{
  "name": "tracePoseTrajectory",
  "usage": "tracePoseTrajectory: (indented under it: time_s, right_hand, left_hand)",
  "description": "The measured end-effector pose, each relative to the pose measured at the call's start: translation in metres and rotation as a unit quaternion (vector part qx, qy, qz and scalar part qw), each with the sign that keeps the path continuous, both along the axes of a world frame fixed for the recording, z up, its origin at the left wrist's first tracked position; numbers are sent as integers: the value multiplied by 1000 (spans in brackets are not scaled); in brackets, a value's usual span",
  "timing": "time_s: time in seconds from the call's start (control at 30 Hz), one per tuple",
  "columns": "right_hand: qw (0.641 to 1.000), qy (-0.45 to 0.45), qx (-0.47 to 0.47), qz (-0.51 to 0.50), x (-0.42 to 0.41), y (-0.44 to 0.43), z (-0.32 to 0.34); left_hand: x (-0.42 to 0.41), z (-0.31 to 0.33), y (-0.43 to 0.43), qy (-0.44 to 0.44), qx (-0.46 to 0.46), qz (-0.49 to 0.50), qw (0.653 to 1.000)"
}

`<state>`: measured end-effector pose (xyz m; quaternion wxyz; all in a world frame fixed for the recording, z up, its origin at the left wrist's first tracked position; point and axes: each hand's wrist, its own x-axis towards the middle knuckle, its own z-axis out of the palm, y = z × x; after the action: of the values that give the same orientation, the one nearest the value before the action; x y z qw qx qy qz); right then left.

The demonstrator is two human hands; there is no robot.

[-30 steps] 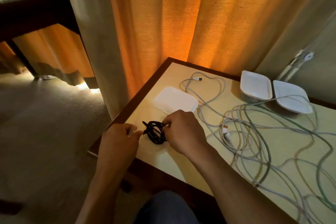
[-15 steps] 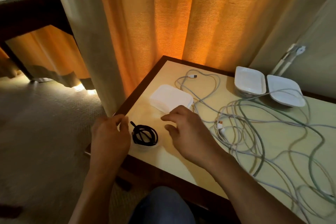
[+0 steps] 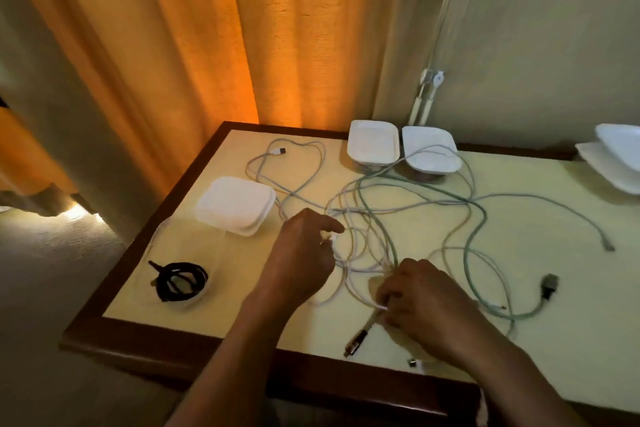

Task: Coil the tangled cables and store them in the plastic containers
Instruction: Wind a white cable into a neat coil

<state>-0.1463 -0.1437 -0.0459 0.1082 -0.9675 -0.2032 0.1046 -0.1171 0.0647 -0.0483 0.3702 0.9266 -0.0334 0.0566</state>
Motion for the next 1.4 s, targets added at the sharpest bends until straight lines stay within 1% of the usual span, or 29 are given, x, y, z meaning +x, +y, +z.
tracePoseTrajectory:
  time_s: [0.03, 0.07, 0.13, 0.17, 0.23, 0.3, 0.37, 0.4, 0.43, 0.47, 0.5, 0.53, 0.57, 0.63, 0.67, 0.7, 0.73, 0.77, 0.83, 0.87, 0.93, 1.0, 1.07, 1.13, 1.17, 1.3, 1.33, 1.4]
  right_hand:
    - [1000, -24, 15, -2, 3, 0, -1]
    - [998, -42, 54, -11, 7, -4, -1]
    - [985, -80, 148, -38, 16, -17, 4]
    - [973, -102, 196, -59, 20, -25, 8]
    - [940, -121, 303, -100, 21, -41, 16]
    - [895, -117, 406, -144, 17, -53, 23]
    - [835, -125, 507, -175, 16, -61, 31]
    - [789, -128, 571, -187, 18, -66, 38]
    - [726, -123, 648, -196, 19, -71, 45]
    - [648, -101, 729, -196, 19, -77, 53]
    - [584, -84, 784, -190, 20, -84, 61]
    - [548, -77, 812, -184, 21, -92, 66]
    - [534, -76, 821, -186, 21, -99, 68]
    - [529, -82, 819, -208, 22, -107, 65]
    - [531, -89, 812, -225, 24, -109, 61]
    - [541, -106, 797, -249, 26, -111, 56]
    - [562, -130, 769, -275, 29, -113, 52]
    - [593, -160, 731, -298, 32, -115, 48]
    - [648, -209, 663, -310, 37, -116, 41]
    - [667, -226, 639, -308, 38, -116, 39]
    - [698, -236, 604, -304, 40, -112, 35]
    - [711, -223, 599, -293, 41, -108, 34]
    - [703, -204, 622, -277, 44, -104, 37]
    - [698, -192, 636, -267, 49, -99, 47]
    - [705, -190, 630, -265, 53, -96, 54]
    - [756, -160, 595, -219, 74, -84, 114]
    - [763, -150, 594, -204, 78, -82, 135]
    - [766, -117, 608, -172, 82, -79, 180]
  left_hand:
    - [2, -3, -10, 3, 0, -32, 999]
    - [4, -6, -20, -1, 8, -67, 998]
    - [7, -14, -35, -5, 60, -127, 990]
    - [9, -19, -41, -3, 80, -140, 987]
    - [13, -28, -49, -27, 70, -136, 988]
    - [18, -34, -53, -70, 28, -118, 990]
    - [25, -37, -55, -118, 3, -109, 987]
    - [30, -36, -57, -143, 9, -96, 985]
    - [34, -38, -55, -158, 19, -77, 984]
    - [39, -36, -53, -164, 27, -60, 984]
    - [43, -34, -50, -170, 25, -50, 984]
    - [48, -32, -46, -183, 21, -48, 982]
    - [54, -29, -43, -203, 19, -49, 978]
    - [63, -22, -43, -237, 44, -46, 969]
    - [66, -18, -47, -243, 44, -38, 968]
    - [69, -12, -51, -238, 21, -22, 971]
    - [70, -4, -57, -225, -12, -2, 974]
    - [71, 8, -62, -219, -43, 12, 975]
    - [75, 38, -68, -252, -86, 15, 964]
    - [79, 57, -71, -275, -101, 5, 956]
    - [93, 97, -75, -288, -112, -39, 950]
    - [111, 140, -84, -285, -94, -107, 948]
    - [128, 183, -93, -293, -58, -158, 941]
    - [140, 220, -101, -310, -7, -182, 933]
    - [144, 235, -104, -317, 21, -190, 929]
    - [142, 278, -115, -317, 97, -223, 917]
    - [139, 287, -116, -318, 105, -225, 915]
    - [131, 309, -117, -322, 109, -223, 914]
